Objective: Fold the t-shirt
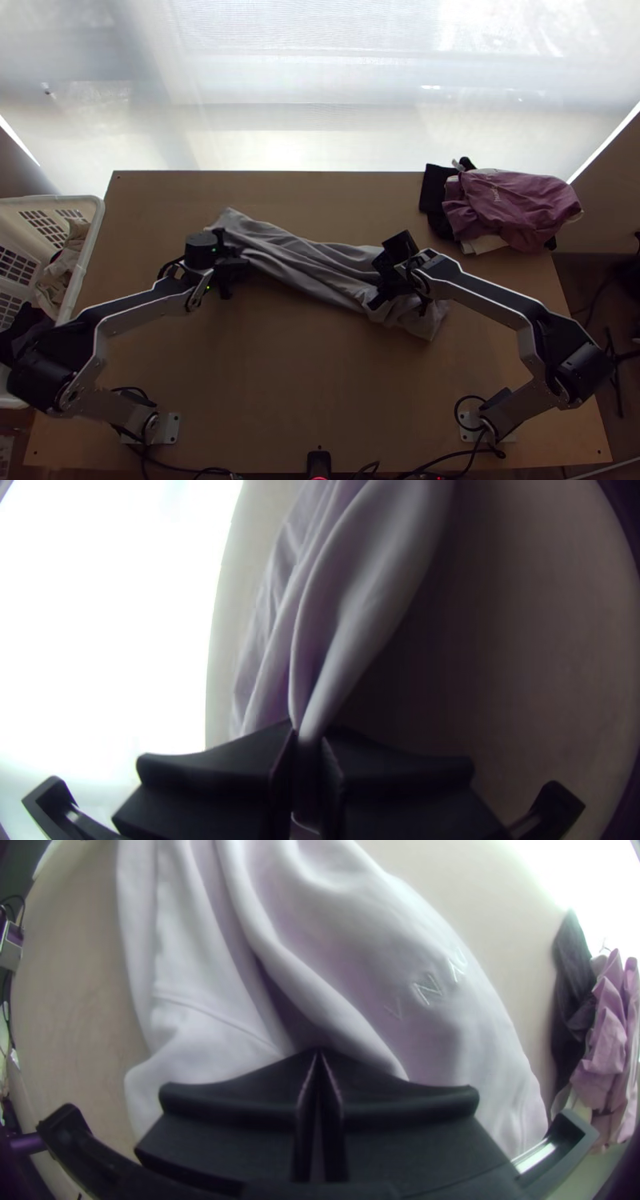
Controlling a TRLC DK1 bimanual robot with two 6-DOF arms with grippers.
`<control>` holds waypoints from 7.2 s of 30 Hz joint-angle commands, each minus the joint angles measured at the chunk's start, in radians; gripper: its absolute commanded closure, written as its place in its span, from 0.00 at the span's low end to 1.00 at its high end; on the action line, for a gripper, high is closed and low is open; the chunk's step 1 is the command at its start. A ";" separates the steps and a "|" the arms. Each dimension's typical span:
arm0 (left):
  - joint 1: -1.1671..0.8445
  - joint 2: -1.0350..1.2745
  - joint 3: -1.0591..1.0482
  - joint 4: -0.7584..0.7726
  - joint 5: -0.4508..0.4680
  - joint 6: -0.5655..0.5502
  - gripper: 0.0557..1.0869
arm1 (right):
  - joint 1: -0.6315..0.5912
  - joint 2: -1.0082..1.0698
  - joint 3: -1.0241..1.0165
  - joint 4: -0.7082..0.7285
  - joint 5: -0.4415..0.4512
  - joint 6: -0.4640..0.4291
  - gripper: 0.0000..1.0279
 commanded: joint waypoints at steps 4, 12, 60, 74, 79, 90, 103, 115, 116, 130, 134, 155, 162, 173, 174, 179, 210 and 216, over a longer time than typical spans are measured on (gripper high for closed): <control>-0.040 -0.170 -0.020 -0.040 0.040 0.130 0.92 | -0.027 -0.062 0.056 -0.053 -0.068 0.001 0.97; -0.110 -0.200 -0.026 -0.054 0.071 0.253 0.92 | -0.210 -0.263 0.135 -0.199 -0.112 -0.018 0.97; -0.752 0.611 0.939 -0.142 0.090 0.304 0.81 | -0.653 -0.783 0.040 -0.521 -0.171 0.007 0.97; -0.741 0.624 1.072 -0.376 0.097 0.222 0.04 | -0.653 -0.783 0.040 -0.521 -0.174 0.010 0.97; -0.710 0.541 1.060 -0.535 0.100 0.222 0.04 | -0.653 -0.789 0.036 -0.523 -0.174 0.010 0.97; -0.680 0.413 0.956 -0.600 0.111 0.156 0.04 | -0.633 -0.789 0.008 -0.514 -0.178 0.008 0.97; -0.696 0.682 1.211 -0.474 0.117 0.199 0.04 | -0.628 -0.788 -0.001 -0.504 -0.178 0.007 0.97; -0.719 0.749 1.408 -0.649 0.103 0.087 0.04 | -0.627 -0.780 -0.001 -0.501 -0.180 0.004 0.97; -0.719 0.742 1.408 -0.649 0.100 0.086 0.04 | -0.627 -0.779 -0.003 -0.500 -0.181 0.004 0.97; -0.723 0.663 1.408 -0.886 0.048 -0.078 0.04 | -0.627 -0.763 -0.020 -0.475 -0.197 0.002 0.97; -0.721 0.674 1.408 -0.919 0.047 -0.083 0.42 | -0.625 -0.762 -0.024 -0.465 -0.201 0.002 0.97; -0.548 0.439 1.407 -1.098 -0.003 -0.575 0.05 | -0.423 -0.714 -0.027 -0.445 -0.215 0.013 0.97; -0.440 0.485 1.408 -1.207 0.036 -1.030 0.50 | -0.251 -0.584 0.022 -0.408 -0.213 0.016 0.97; -0.370 0.564 1.266 -1.293 0.550 -1.356 0.96 | -0.099 -0.364 0.103 -0.316 -0.213 0.013 0.97; -0.362 0.565 1.238 -1.288 0.619 -1.384 0.96 | -0.082 -0.338 0.117 -0.304 -0.212 0.013 0.97; -0.361 0.571 1.169 -1.247 0.714 -1.448 0.96 | -0.055 -0.211 0.172 -0.259 -0.213 0.011 0.97; -0.362 0.811 1.303 -1.183 0.749 -1.533 0.96 | -0.038 -0.076 0.060 -0.110 -0.169 -0.041 0.97; -0.365 0.814 1.303 -1.190 0.692 -1.511 0.96 | -0.113 -0.093 -0.056 -0.069 -0.148 -0.079 0.97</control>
